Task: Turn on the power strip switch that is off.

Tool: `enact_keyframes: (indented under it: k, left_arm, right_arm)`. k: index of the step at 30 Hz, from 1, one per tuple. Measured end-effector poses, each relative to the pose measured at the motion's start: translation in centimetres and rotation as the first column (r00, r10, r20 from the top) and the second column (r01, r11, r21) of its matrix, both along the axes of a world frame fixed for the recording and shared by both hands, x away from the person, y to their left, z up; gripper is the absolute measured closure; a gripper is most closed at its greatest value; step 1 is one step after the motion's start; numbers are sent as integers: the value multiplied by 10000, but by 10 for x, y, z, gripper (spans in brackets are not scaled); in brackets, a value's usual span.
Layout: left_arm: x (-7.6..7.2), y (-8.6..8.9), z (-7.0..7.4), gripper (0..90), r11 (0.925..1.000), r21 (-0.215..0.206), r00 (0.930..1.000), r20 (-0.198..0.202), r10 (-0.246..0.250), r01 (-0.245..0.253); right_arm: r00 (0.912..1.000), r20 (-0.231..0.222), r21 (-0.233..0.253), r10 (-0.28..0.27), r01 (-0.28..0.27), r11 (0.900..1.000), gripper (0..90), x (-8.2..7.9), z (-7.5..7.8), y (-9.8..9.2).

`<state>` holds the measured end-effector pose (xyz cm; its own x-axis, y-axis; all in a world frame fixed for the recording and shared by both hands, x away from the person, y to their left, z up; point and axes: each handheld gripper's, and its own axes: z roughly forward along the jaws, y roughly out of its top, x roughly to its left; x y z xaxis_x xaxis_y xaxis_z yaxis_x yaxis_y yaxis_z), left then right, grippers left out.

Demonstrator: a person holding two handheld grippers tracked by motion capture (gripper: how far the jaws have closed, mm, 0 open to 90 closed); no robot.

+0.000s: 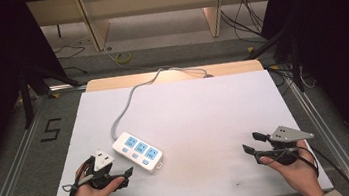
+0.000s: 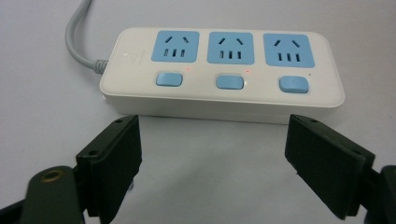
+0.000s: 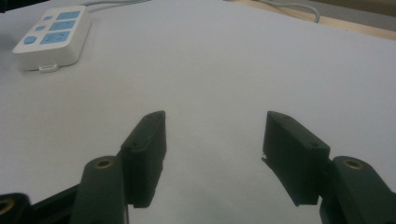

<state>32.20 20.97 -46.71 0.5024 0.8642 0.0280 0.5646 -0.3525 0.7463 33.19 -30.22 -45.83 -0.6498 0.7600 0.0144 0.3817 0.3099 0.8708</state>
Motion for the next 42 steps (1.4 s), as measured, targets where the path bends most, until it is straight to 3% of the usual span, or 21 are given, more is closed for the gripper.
enact_keyframes:
  k: [5, 14, 18, 42]
  left_arm:
    - [0, 1, -1, 189, 9999, 62, 10000, 9, 89, -89]
    - [1, 0, -2, 194, 9999, 112, 10000, 20, 32, -32]
    - [1, 0, -2, 194, 9999, 91, 9999, 76, 84, -84]
    - [2, -1, -2, 196, 9999, 116, 9999, 64, 106, -106]
  right_arm:
    - [9997, -66, -300, 254, -256, 9992, 498, -1, 2, 5]
    - [9972, -302, -1303, 689, -723, 9888, 809, -1, 9, 16]
    - [9957, -383, -1555, 842, -892, 9838, 900, 0, 9, 22]
    - [9758, -1065, -1943, 1910, -2088, 9585, 900, 8, 15, 68]
